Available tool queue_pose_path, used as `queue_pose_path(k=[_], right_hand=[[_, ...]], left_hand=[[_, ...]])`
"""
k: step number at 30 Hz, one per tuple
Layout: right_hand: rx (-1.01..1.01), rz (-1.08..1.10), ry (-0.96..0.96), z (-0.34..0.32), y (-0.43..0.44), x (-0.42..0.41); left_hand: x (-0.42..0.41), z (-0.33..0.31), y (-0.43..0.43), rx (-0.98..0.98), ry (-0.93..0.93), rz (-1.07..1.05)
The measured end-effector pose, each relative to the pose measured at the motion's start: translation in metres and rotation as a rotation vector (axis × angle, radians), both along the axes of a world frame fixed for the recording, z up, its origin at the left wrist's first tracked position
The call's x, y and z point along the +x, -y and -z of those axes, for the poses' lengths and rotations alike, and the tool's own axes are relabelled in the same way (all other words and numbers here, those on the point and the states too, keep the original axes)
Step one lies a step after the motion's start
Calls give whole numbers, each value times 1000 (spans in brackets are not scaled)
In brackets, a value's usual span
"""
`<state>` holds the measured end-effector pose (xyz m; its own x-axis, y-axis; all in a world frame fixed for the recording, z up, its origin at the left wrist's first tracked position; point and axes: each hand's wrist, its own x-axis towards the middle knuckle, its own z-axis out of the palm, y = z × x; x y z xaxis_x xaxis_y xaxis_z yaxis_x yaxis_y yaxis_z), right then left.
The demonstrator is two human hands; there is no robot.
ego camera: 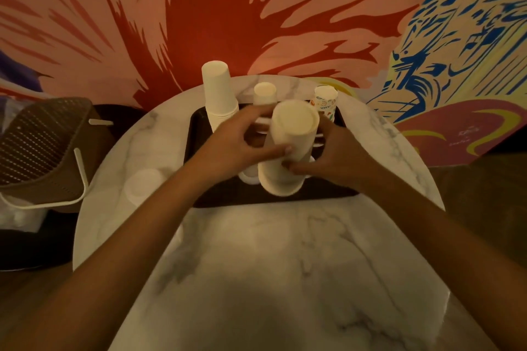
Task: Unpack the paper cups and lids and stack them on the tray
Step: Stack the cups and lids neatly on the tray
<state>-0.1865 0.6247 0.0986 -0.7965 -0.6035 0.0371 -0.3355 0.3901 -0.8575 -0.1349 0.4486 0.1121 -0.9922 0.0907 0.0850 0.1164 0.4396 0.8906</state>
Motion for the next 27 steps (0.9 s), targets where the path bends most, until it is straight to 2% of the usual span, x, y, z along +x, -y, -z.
queue_pose_path(k=[3,6,11,16,21,27], right_hand=[[-1,28,-127,-21,17,-31],[-28,80,-167,-32,37,-64],[-55,151,-145,-34,68,-116],[-20,172,-71,-14,91,-159],[116,165,-38,13,106,-183],[290,126,40,43,114,-180]], left_hand=[[-33,-24,13,-61,-53,-5],[-66,-40,26,-73,-97,-39],[-121,-48,44,-113,-114,-94],[-167,-37,59,-234,-88,-80],[-197,-18,78,-442,19,-48],[-212,13,82,-826,174,61]])
